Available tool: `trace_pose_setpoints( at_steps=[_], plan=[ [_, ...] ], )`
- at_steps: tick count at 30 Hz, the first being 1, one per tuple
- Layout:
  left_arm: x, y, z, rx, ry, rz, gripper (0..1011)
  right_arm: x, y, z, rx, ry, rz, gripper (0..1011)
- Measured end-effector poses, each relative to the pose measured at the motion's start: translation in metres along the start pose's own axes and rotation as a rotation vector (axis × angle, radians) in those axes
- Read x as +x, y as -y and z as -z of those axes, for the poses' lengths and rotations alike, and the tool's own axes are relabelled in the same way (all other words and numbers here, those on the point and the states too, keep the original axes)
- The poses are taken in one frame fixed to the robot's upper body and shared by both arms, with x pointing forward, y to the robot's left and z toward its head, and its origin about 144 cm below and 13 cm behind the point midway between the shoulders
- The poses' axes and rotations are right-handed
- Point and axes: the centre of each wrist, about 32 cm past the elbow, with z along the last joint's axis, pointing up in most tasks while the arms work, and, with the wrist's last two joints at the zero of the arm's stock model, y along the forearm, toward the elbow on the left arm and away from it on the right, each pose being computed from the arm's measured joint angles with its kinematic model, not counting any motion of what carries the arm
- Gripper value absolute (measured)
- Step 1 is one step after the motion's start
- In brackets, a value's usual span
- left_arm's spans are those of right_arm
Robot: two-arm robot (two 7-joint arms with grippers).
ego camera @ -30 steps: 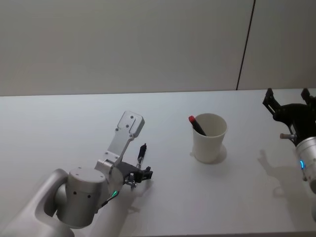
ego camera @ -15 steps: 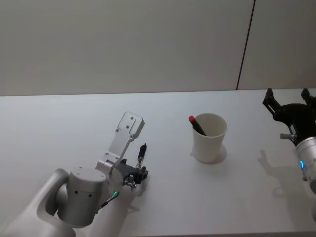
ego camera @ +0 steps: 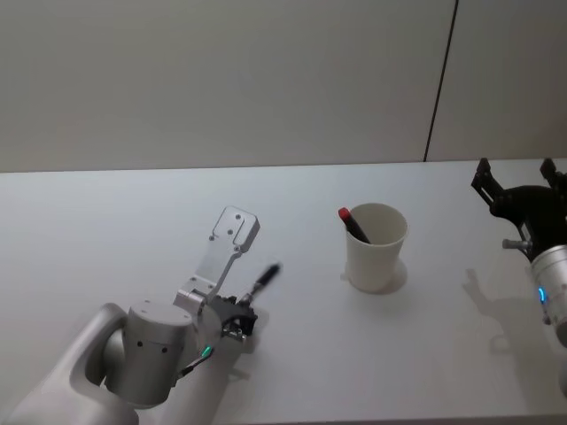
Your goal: Place the pen into the pen holder.
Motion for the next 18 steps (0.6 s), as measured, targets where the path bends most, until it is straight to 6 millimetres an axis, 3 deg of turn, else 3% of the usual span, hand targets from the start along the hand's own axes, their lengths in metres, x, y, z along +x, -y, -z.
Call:
trace_pose_setpoints(
  at_steps=[4,18],
  plan=[
    [-0.0002,0.0011,0.0006,0.004,0.0,0.002,129,0.0,0.0,0.0,0.0,0.0,0.0,1002],
    [-0.0008,0.0016,0.0033,0.0,-0.002,0.004,126,0.0,0.0,0.0,0.0,0.0,0.0,1002]
  ],
)
